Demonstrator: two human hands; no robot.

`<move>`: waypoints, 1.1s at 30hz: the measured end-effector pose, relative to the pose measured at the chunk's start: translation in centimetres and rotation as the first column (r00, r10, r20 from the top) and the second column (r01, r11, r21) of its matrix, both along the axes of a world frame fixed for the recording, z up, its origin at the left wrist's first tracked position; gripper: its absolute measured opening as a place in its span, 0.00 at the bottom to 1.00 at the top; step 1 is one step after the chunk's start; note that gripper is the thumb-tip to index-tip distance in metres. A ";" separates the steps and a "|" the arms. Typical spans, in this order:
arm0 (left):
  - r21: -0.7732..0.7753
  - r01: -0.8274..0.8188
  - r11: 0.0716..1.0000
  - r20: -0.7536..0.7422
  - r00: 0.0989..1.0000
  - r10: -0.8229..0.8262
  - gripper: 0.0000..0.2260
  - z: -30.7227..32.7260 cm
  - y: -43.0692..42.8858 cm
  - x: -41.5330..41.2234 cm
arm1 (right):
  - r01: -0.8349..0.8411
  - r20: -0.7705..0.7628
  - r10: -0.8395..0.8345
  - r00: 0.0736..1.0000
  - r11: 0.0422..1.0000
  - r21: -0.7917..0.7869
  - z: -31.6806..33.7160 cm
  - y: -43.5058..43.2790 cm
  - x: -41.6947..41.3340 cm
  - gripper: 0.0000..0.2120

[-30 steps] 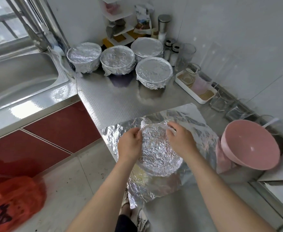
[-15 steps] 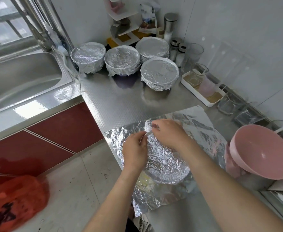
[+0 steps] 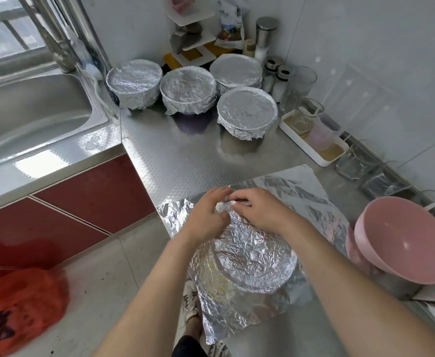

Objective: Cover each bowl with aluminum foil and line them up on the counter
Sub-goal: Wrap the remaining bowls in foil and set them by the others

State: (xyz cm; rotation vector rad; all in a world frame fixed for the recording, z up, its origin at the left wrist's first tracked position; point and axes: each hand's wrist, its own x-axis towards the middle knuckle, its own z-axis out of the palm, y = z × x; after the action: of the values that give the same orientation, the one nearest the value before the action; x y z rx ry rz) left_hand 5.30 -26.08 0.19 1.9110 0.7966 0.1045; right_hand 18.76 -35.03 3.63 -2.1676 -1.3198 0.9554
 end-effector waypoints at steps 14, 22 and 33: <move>0.086 0.079 0.993 -0.072 0.995 -0.073 0.12 -0.3 1.1 -1.6 | 0.059 0.154 -0.085 0.984 0.984 0.170 -1.2 -1.0 0.2 0.10; 0.043 -0.236 0.971 0.062 0.970 0.233 0.10 -0.6 -2.3 -1.8 | 0.020 0.090 -0.029 0.996 0.995 0.093 -0.8 -0.8 0.1 0.14; 0.342 -0.128 0.931 -0.087 0.982 0.167 0.15 0.2 -3.5 -1.7 | -0.019 0.122 0.003 0.992 0.991 0.130 -1.0 0.1 -0.4 0.07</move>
State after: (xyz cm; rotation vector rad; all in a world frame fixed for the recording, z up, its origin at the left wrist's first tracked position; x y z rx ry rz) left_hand 3.64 -29.61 0.42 2.1893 1.0556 0.2378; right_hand 18.32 -34.92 2.67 -2.1490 -1.4111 0.7287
